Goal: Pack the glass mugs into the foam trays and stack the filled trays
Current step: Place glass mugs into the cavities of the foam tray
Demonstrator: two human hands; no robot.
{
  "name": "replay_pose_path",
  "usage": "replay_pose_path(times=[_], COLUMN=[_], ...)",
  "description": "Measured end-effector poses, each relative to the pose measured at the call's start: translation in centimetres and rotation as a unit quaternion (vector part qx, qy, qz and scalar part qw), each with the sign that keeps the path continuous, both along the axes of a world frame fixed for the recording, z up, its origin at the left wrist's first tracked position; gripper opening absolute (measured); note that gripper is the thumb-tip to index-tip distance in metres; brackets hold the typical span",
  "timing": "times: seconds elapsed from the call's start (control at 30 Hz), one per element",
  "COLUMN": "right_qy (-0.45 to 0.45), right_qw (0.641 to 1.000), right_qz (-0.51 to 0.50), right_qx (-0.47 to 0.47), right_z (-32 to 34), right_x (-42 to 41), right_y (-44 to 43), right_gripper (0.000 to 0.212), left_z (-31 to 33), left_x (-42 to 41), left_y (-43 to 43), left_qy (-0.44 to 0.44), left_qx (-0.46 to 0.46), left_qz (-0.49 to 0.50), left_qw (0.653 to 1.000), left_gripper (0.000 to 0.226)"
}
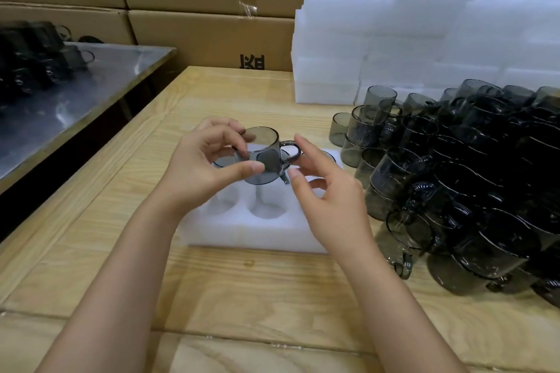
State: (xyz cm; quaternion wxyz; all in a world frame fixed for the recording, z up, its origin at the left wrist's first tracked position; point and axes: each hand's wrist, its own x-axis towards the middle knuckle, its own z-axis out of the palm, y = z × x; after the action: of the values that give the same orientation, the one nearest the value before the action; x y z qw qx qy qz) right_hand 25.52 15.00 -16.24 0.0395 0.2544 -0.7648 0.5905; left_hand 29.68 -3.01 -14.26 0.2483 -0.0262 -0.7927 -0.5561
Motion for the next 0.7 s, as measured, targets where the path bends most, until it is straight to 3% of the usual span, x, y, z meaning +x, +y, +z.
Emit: replay_pose_path(times=[0.1, 0.3, 0.4, 0.53, 0.7], right_qy=[-0.019, -0.070, -0.098, -0.119, -0.070], right_qw=[0.999, 0.995, 0.991, 0.988, 0.997], right_qz=[0.032, 0.039, 0.064, 0.069, 0.029], right_qx=[0.025, -0.063, -0.066, -0.075, -0.014], right_z=[-0.2, -0.1, 0.3, 0.8, 1.0], right_x=[0.2, 0.7, 0.7, 0.0, -0.3], right_y=[-0.3, -1.0, -1.6, -1.6, -1.7], right_gripper=[0.058, 0.040, 0.052, 0.062, 0.055], left_z=[-0.1, -0.5, -0.1, 0.2, 0.1], left_x=[-0.2, -0.3, 0.0, 0.2, 0.2], left_y=[0.5, 1.9, 2.2, 1.6, 0.1], left_qy=[0.015, 0.051, 0.053, 0.029, 0.024], left_qx=[-0.010, -0.126, -0.136, -0.056, 0.116], left_qz=[0.020, 0.072, 0.059, -0.029, -0.092], left_qw=[1.000, 0.988, 0.987, 0.998, 0.989], left_gripper=[0.023, 0.036, 0.029, 0.050, 0.042])
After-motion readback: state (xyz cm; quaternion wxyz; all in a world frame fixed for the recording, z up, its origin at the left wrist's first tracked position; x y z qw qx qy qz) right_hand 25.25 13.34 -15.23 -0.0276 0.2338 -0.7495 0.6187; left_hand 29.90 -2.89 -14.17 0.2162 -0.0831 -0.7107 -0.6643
